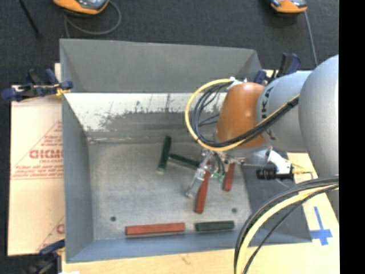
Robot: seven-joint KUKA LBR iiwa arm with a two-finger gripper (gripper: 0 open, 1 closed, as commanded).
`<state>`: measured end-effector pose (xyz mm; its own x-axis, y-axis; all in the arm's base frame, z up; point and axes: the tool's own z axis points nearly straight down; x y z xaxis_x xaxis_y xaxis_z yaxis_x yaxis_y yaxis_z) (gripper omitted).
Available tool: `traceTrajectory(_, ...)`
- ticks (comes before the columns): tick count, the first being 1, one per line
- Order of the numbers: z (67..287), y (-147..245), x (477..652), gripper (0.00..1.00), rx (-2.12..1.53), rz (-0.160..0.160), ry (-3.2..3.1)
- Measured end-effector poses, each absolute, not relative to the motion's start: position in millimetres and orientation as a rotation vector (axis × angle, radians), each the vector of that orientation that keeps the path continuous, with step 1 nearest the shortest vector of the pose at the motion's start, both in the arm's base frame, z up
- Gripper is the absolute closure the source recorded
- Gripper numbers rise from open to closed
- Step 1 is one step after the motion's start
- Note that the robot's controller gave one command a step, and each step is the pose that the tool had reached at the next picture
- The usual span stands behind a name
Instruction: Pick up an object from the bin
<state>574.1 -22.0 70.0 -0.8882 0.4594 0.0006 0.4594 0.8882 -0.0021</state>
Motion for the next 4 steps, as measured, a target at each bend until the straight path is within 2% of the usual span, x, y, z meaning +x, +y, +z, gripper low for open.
traceTrajectory(1,72,-68,641.0,0.00,-0.829,0.000,-3.042)
traceTrajectory(2,71,-24,624.2,0.00,-1.159,-0.002,-2.921)
traceTrajectory(3,70,-83,589.7,0.00,-1.221,0.007,-2.896)
traceTrajectory(4,71,-9,632.0,0.00,-1.159,-0.007,-2.926)
